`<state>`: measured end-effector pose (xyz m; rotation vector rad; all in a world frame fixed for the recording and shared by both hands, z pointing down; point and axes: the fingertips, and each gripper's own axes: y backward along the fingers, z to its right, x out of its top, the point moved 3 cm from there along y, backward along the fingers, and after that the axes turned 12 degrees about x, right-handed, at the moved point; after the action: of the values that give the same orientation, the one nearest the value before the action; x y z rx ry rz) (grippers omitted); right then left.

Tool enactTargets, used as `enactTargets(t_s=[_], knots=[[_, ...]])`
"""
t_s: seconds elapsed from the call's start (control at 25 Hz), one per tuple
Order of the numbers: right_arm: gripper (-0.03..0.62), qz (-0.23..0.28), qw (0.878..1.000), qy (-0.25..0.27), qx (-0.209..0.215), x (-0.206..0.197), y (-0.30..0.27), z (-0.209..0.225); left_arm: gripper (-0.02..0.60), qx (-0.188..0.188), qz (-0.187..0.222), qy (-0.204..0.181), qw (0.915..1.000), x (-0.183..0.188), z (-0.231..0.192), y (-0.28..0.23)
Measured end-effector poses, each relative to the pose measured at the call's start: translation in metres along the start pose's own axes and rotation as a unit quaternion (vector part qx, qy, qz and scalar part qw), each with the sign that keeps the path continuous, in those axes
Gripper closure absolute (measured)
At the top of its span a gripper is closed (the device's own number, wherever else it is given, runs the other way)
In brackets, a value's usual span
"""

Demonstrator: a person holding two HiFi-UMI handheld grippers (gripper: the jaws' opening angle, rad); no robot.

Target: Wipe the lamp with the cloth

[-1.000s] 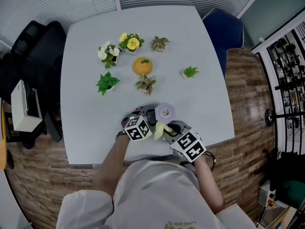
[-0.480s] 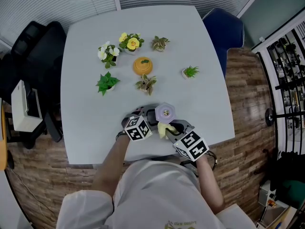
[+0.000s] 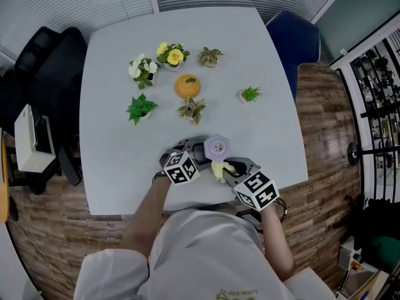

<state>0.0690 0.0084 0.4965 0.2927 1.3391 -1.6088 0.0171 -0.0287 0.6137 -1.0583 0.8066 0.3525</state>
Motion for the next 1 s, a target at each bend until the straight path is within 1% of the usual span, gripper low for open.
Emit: enactTargets(t_s=[0.4,0.68,1.0], knots=[[0.52,0.004,1.0,-0.009,-0.017,-0.003,0.009,0.008,0.278,0.0,0.0,-0.001,1.0,0.0,0.0,0.0],[0.52,0.018,0.999,-0.029,-0.041,-0.003,0.019,0.021,0.278,-0.001,0.0,-0.001,1.0,-0.001,0.0,0.0],[0.52,0.02,0.998,-0.032,-0.051,-0.002,0.02,0.027,0.279,-0.001,0.001,0.0,1.0,0.0,0.0,0.0]])
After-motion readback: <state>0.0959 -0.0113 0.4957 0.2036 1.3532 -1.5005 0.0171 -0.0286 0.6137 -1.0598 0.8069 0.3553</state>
